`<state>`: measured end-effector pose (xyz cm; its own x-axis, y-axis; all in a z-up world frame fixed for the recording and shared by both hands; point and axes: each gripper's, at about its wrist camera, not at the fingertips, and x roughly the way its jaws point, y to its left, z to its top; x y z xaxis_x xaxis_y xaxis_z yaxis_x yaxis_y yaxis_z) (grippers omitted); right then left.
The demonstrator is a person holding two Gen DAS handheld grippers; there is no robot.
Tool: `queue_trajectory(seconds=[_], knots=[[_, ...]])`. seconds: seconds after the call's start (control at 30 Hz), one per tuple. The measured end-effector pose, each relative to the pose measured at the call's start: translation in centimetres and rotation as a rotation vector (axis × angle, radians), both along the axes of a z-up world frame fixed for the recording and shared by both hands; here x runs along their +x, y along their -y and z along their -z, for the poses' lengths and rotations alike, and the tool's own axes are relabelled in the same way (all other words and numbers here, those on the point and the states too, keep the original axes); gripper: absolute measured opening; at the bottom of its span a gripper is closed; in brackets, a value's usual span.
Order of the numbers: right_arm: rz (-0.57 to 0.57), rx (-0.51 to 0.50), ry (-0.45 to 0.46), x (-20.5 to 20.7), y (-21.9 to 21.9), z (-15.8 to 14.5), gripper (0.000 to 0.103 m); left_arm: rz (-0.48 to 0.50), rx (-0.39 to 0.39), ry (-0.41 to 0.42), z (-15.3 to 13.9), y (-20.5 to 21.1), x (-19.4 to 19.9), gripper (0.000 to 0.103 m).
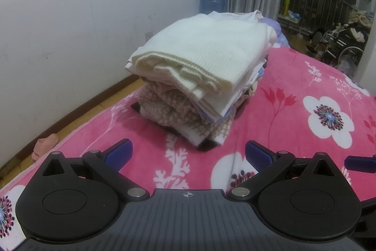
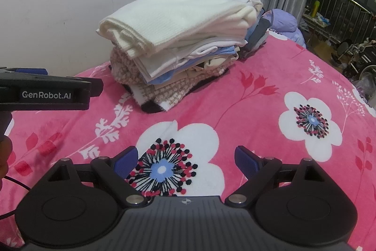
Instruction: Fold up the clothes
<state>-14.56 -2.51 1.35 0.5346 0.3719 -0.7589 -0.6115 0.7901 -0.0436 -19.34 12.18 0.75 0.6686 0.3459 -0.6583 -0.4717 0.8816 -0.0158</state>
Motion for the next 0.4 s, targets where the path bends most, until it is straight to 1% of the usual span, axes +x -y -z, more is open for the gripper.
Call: queue_trajectory(seconds=[0.4], knots=[[0.004, -0.004, 0.000, -0.02, -0.05, 0.08, 0.093, -0.002, 0.001, -0.001, 0.04, 0.06, 0.02, 0.103]])
